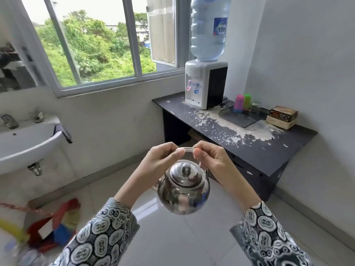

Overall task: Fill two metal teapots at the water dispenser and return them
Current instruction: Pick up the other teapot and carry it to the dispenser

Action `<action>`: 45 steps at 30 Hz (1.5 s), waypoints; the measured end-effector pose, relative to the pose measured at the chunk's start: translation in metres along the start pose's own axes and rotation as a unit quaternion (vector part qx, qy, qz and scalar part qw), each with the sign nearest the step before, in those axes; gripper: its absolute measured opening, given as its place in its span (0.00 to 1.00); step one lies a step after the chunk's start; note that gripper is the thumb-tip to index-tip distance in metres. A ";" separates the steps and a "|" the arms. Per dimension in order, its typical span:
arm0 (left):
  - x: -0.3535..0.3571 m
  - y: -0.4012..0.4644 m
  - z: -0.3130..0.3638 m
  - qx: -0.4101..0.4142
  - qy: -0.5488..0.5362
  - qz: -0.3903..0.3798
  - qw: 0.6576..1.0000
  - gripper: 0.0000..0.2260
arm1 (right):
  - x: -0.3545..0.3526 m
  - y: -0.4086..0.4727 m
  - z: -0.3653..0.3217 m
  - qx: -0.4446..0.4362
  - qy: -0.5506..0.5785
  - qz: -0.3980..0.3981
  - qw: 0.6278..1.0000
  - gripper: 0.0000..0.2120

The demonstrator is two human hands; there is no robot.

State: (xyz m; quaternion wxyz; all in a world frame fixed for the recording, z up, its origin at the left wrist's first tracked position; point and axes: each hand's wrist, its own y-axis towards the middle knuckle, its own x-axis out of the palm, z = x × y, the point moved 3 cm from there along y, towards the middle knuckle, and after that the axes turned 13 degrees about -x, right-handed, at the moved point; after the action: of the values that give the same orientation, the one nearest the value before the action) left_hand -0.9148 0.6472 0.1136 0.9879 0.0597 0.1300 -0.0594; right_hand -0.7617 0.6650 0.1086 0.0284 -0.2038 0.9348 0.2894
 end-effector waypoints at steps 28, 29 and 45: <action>-0.071 0.619 -0.147 -0.059 0.062 0.056 0.995 0.19 | -0.189 0.437 0.386 0.056 -0.081 0.011 0.995 0.10; -0.072 0.637 -0.157 -0.063 0.068 0.054 0.994 0.19 | -0.192 0.446 0.402 0.064 -0.082 0.018 0.994 0.10; -0.098 0.899 -0.306 -0.140 0.212 -0.149 0.956 0.19 | -0.215 0.580 0.617 0.241 -0.136 0.145 0.950 0.10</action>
State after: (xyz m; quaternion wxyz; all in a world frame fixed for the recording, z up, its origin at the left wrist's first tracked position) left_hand -0.9654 1.5845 -0.0622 0.9160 -0.0882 0.3511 -0.1731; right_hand -0.8351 1.5193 -0.0605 0.1615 -0.0115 0.9834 0.0816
